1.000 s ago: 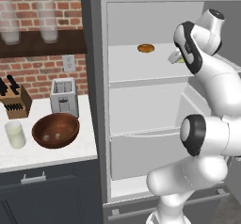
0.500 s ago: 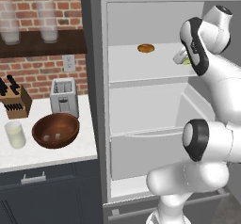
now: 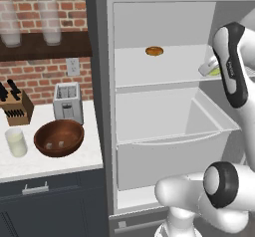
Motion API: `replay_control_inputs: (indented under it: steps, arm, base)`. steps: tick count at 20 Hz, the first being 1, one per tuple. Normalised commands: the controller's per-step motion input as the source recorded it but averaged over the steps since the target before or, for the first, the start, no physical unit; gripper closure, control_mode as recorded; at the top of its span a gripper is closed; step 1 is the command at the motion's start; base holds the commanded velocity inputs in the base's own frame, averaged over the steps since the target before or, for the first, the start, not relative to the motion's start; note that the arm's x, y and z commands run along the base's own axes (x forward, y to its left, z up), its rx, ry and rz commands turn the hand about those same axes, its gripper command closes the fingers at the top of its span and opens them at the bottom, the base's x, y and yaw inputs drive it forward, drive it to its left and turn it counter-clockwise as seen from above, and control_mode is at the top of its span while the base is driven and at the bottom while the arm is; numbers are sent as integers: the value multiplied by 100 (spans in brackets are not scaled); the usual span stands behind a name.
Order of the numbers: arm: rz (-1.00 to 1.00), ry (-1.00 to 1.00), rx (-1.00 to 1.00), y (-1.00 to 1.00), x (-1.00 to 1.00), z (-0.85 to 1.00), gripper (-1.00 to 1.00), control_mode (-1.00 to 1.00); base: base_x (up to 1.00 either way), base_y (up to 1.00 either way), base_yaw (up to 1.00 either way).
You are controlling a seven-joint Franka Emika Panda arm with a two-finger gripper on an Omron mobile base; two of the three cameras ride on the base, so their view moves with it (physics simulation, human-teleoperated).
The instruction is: Grab a lemon wedge from the fridge and one ice cube from the ice bowl, and put them in the glass of lemonade.
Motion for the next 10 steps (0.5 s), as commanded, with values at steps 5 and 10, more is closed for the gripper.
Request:
replay_control_inputs:
  steps: [5,10]
  arm:
    - [0,5,0,23,-100,29,100,-100]
    - [-6,8,0,32,-100,1,100,-100]
  base:
    - [0,0,0]
    - [0,0,0]
